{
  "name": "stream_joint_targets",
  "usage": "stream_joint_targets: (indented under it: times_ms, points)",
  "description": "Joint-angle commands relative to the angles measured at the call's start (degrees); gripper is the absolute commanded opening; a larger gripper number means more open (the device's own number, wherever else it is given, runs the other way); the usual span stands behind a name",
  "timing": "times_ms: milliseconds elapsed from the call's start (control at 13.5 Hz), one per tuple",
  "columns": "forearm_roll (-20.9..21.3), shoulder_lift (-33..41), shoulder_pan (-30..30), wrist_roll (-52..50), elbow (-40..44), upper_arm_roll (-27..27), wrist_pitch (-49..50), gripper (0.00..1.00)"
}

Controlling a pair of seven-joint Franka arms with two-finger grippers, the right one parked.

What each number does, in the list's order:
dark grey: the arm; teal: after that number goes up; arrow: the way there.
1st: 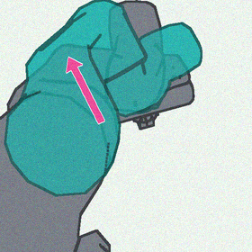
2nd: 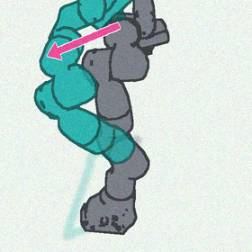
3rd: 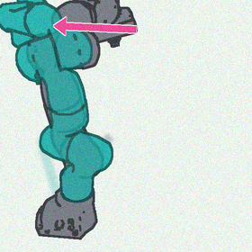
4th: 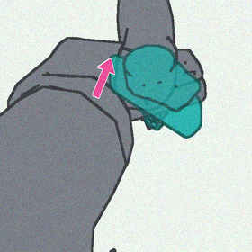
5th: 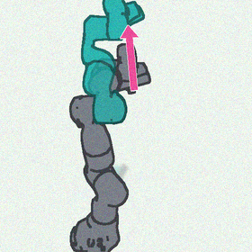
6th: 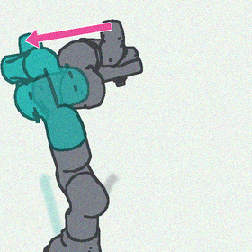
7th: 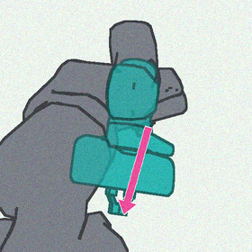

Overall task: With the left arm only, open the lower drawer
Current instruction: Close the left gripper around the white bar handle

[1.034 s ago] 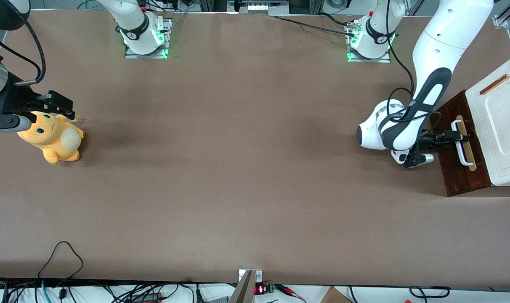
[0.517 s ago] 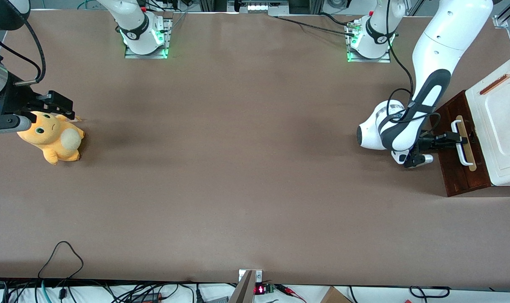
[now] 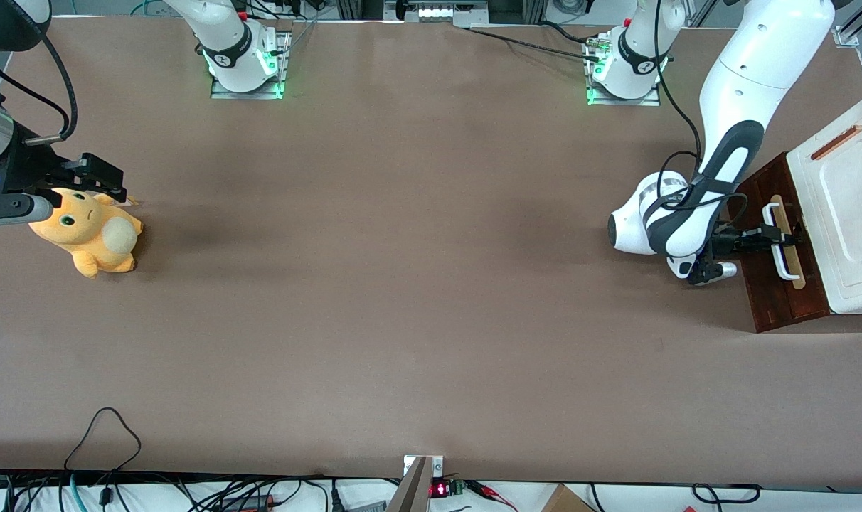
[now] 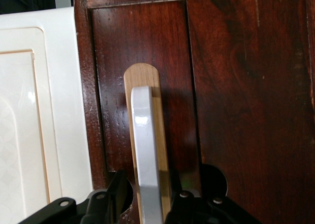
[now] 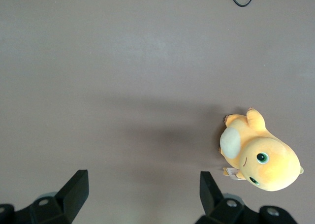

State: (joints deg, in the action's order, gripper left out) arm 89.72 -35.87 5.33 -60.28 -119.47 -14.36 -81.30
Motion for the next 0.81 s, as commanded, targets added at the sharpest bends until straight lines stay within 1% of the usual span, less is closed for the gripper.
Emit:
stream_joint_targets:
  times_ms: [0,74,148,221,295,738]
  points:
    - [1.42,-0.25,0.20,-0.63,0.12,0.03,0.00,0.39]
    - [1.42,-0.34,0.20,-0.63,0.12,0.03,0.00,0.36]
    - [1.42,-0.34,0.20,-0.63,0.12,0.03,0.00,0.30]
    - [1.42,-0.34,0.20,-0.63,0.12,0.03,0.00,0.29]
    - [1.42,-0.34,0.20,-0.72,0.12,0.03,0.00,0.25]
    - [1.42,-0.34,0.20,-0.72,0.12,0.47,0.00,0.24]
